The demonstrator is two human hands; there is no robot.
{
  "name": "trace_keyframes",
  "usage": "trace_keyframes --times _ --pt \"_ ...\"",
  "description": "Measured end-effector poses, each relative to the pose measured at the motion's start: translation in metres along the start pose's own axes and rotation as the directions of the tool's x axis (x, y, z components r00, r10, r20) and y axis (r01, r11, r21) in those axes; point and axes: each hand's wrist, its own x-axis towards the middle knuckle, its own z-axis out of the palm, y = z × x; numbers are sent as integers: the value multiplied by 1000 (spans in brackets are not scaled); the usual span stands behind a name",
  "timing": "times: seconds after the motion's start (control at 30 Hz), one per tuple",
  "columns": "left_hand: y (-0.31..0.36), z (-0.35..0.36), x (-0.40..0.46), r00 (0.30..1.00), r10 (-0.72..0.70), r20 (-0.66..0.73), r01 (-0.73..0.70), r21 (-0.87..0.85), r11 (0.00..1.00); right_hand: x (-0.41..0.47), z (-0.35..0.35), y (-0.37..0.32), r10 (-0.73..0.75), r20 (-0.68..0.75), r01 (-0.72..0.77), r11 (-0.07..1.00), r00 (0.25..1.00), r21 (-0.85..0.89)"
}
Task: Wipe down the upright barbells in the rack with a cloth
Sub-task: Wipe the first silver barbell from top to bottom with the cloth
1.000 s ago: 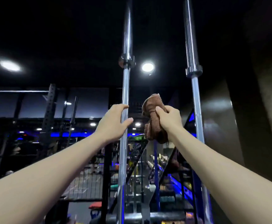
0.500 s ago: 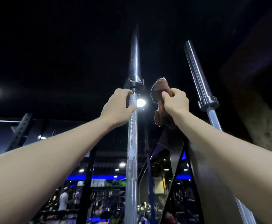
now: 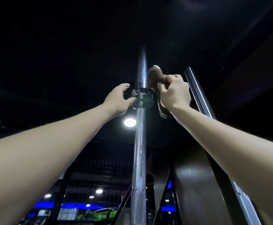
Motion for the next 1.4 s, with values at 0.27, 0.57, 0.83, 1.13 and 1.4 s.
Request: trace_keyframes --times 0.27,0.57,0.83,1.13,1.4 --pt "-8 17 5 990 2 -139 -26 -170 985 -6 7 -3 -133 20 134 986 991 -97" --pt "15 12 10 975 125 -186 -148 -115 982 -5 2 -8 -303 -18 284 913 953 -293" --pt "-3 16 7 987 78 -137 -102 -175 979 -12 14 -6 -439 147 462 834 887 -301" --pt "-4 23 14 982 31 -185 -87 -306 948 -6 37 -16 -368 130 378 924 921 -60" --pt "-7 22 11 979 98 -181 -163 -389 907 -10 45 -4 -321 -85 332 923 943 192"
